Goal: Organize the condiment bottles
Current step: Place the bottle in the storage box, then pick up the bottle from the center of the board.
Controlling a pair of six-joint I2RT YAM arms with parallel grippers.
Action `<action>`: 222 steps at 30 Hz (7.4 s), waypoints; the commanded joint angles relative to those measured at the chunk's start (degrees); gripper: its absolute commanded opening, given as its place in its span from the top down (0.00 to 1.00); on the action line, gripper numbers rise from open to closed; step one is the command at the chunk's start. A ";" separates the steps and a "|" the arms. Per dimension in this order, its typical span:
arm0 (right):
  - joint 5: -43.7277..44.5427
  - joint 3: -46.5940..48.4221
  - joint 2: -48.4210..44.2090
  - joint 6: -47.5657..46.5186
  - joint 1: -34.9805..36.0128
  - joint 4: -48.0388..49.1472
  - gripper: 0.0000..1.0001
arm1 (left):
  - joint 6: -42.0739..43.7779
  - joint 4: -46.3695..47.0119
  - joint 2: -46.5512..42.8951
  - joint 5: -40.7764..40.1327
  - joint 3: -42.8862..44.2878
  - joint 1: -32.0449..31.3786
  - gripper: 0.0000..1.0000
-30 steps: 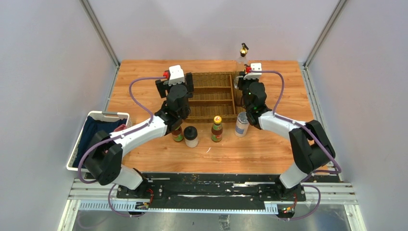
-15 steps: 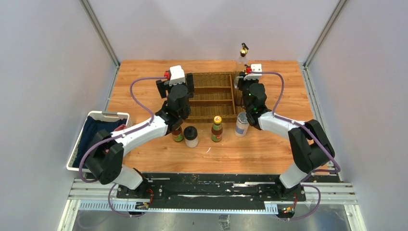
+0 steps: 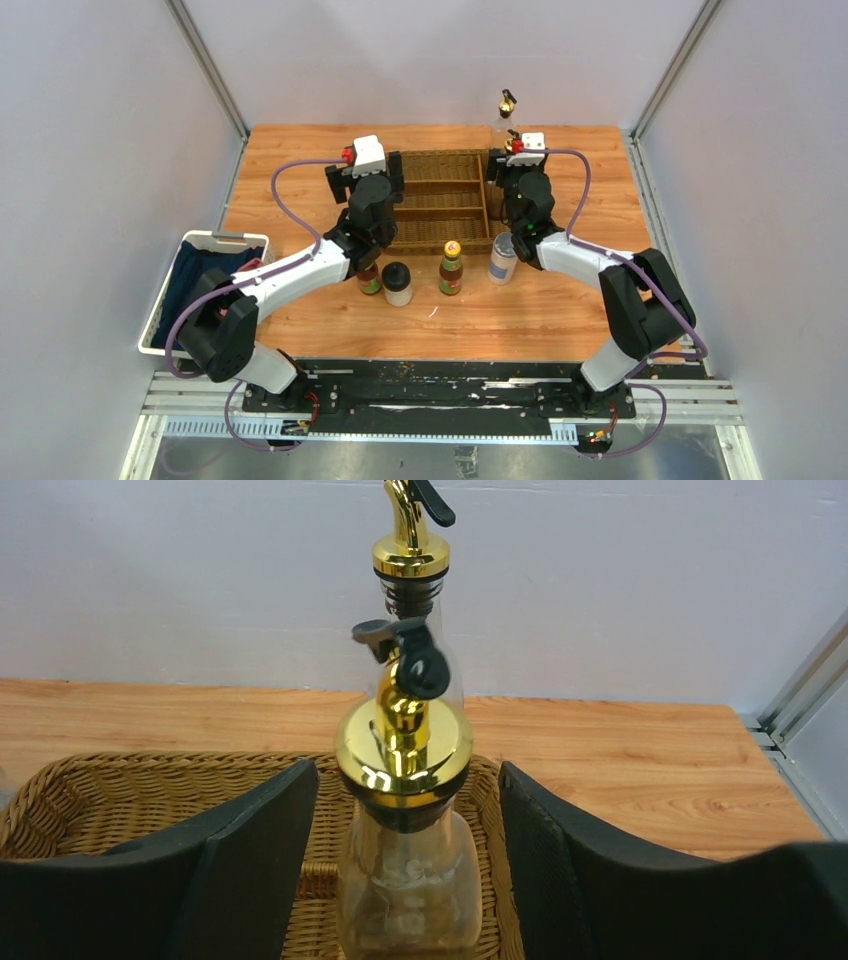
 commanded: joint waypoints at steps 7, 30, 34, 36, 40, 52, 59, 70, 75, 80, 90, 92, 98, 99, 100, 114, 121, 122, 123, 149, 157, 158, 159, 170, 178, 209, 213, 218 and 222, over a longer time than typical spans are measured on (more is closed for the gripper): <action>-0.17 2.21 -0.10 -0.52 0.29 0.52 0.27 | 0.70 0.63 0.64 -0.81 2.64 -0.44 0.00; -1.91 6.67 -8.33 -3.48 0.29 -5.60 0.21 | 5.81 -3.47 -4.53 17.34 5.42 -0.97 0.00; -1.61 7.35 -10.94 -3.42 0.28 -8.14 0.21 | 7.15 -6.61 -6.35 28.10 6.61 -0.97 0.00; -0.75 7.86 -12.28 -3.16 0.28 -10.17 0.21 | 8.28 -8.97 -6.97 33.96 7.75 -0.97 0.00; 2.00 8.53 -15.44 -2.67 0.22 -14.85 0.20 | 10.16 -17.30 -6.79 47.83 12.18 -0.97 0.00; 9.89 10.01 -24.13 -1.41 0.26 -27.09 0.19 | 14.77 -50.17 5.60 62.81 33.34 -3.47 0.00; 16.02 9.42 -26.86 -1.68 0.28 -32.25 0.17 | 19.25 -59.60 13.59 63.11 41.19 -7.30 0.00; 29.82 11.48 -29.72 2.40 -4.46 -40.56 0.14 | 23.49 -69.28 19.57 64.39 50.84 -11.38 0.00; 33.25 12.77 -30.17 5.92 -9.01 -44.58 0.11 | 24.83 -73.74 22.15 64.71 55.95 -12.83 0.00; 34.71 14.84 -29.36 9.49 -14.95 -48.94 0.09 | 26.41 -78.58 25.51 65.22 60.89 -14.45 0.00; 31.81 15.11 -26.82 15.55 -22.40 -53.56 0.07 | 26.80 -83.92 29.75 65.02 65.09 -16.93 0.00; 31.17 14.77 -26.96 16.05 -23.01 -53.74 0.07 | 26.69 -83.92 30.14 65.30 64.96 -17.12 0.00; 30.83 14.21 -27.01 16.63 -23.53 -53.83 0.07 | 26.48 -85.01 31.74 66.48 65.93 -17.74 0.00; 30.69 14.08 -27.06 16.72 -23.52 -53.90 0.07 | 26.47 -85.06 31.99 67.05 65.96 -17.79 0.00; 30.62 13.97 -27.27 16.81 -23.53 -53.92 0.07 | 26.42 -85.06 32.14 67.83 65.92 -17.80 0.00; 29.17 12.87 -29.13 17.17 -23.55 -54.51 0.07 | 26.43 -85.06 35.48 71.08 67.50 -17.83 0.00; 28.53 12.53 -29.45 17.27 -23.59 -54.68 0.07 | 27.09 -84.98 37.94 71.35 69.13 -17.83 0.01; 28.46 12.52 -29.38 17.29 -23.53 -54.69 0.07 | 27.21 -84.98 38.29 71.28 69.41 -17.82 0.01; 28.47 12.51 -29.42 17.21 -23.52 -54.69 0.07 | 27.33 -84.97 38.57 71.11 69.61 -17.83 0.01; 27.19 12.16 -28.23 17.79 -23.53 -54.67 0.07 | 27.70 -77.72 40.78 69.33 66.29 -16.64 0.03; 27.25 12.19 -27.70 17.88 -23.50 -54.46 0.07 | 27.48 -76.04 41.01 69.77 65.46 -15.69 0.05; 27.15 12.26 -27.65 17.90 -23.52 -54.45 0.07 | 27.49 -75.87 41.11 69.82 65.34 -15.64 0.05; 27.12 12.24 -27.64 17.88 -23.53 -54.43 0.07 | 27.44 -75.72 41.16 69.80 65.30 -15.49 0.05; 27.05 12.17 -27.08 17.96 -23.51 -54.18 0.07 | 27.41 -75.48 42.54 69.72 65.45 -15.13 0.09; 27.10 11.91 -27.00 18.31 -23.51 -54.10 0.08 | 27.48 -75.57 43.10 69.78 65.30 -15.02 0.17; 26.39 11.72 -29.79 18.80 -22.60 -54.36 0.09 | 24.72 -75.60 34.44 64.24 62.47 -16.19 1.00; 26.34 11.64 -30.64 18.67 -22.07 -54.36 0.09 | 23.97 -75.49 31.53 63.01 62.39 -16.61 1.00; 26.33 11.70 -31.47 18.48 -21.56 -54.35 0.09 | 23.50 -75.47 29.96 61.12 64.15 -17.15 1.00; 26.52 11.81 -31.87 18.34 -21.41 -54.36 0.09 | 23.19 -75.48 29.17 58.07 65.86 -17.62 1.00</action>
